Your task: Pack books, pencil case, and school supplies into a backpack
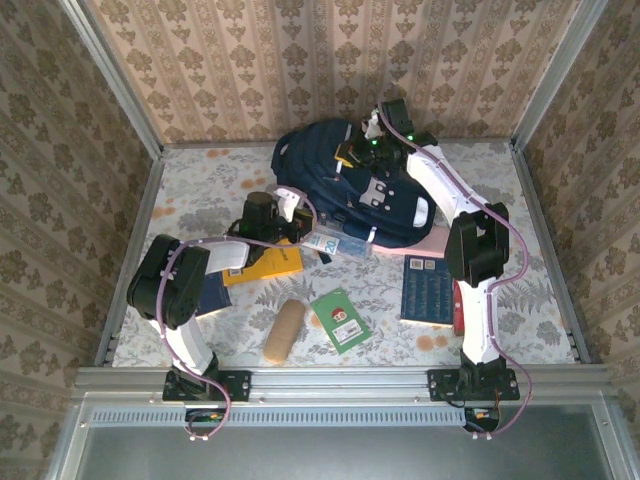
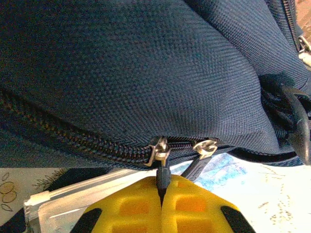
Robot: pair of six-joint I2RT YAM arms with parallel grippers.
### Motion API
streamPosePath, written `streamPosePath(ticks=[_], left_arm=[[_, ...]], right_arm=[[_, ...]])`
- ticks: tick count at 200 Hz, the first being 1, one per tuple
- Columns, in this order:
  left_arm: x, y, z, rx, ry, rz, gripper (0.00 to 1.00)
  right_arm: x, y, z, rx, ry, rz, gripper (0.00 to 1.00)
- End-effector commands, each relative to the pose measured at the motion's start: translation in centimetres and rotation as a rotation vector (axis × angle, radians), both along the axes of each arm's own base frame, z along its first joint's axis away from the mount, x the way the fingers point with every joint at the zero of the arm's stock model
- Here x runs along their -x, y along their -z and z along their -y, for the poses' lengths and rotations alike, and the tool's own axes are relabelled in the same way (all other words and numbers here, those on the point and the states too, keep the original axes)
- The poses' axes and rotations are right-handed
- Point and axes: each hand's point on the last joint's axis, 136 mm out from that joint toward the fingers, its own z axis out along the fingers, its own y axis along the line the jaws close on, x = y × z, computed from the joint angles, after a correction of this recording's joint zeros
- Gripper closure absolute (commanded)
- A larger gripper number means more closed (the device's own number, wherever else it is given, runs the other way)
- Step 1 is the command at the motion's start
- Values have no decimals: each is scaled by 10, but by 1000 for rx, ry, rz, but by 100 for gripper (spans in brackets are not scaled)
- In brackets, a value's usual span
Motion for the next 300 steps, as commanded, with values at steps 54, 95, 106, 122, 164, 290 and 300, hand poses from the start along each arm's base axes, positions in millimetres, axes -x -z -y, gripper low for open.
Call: streamPosePath(ticks=[54, 95, 106, 122, 164, 290, 300], left_arm=[[-21, -40, 11, 347, -100, -225, 100], [-27, -38, 10, 537, -176, -349, 100], [-28, -38, 9, 596, -193, -372, 100], [-28, -37, 8, 671, -208, -410, 100], [-25, -40, 15, 769, -206, -466, 100], [6, -70, 42, 816, -255, -521, 100], [7, -72, 42, 818, -261, -522, 100]], right_arm=[[17, -17, 16, 422, -6, 144, 59], [34, -24, 40, 514, 98, 163, 47], [42, -20, 48, 489, 165, 129, 48], [60, -10, 60, 422, 283, 50, 52], [113, 24, 66, 178, 487, -139, 68], [99, 121, 26, -86, 585, -308, 17], [92, 128, 30, -65, 591, -284, 26]])
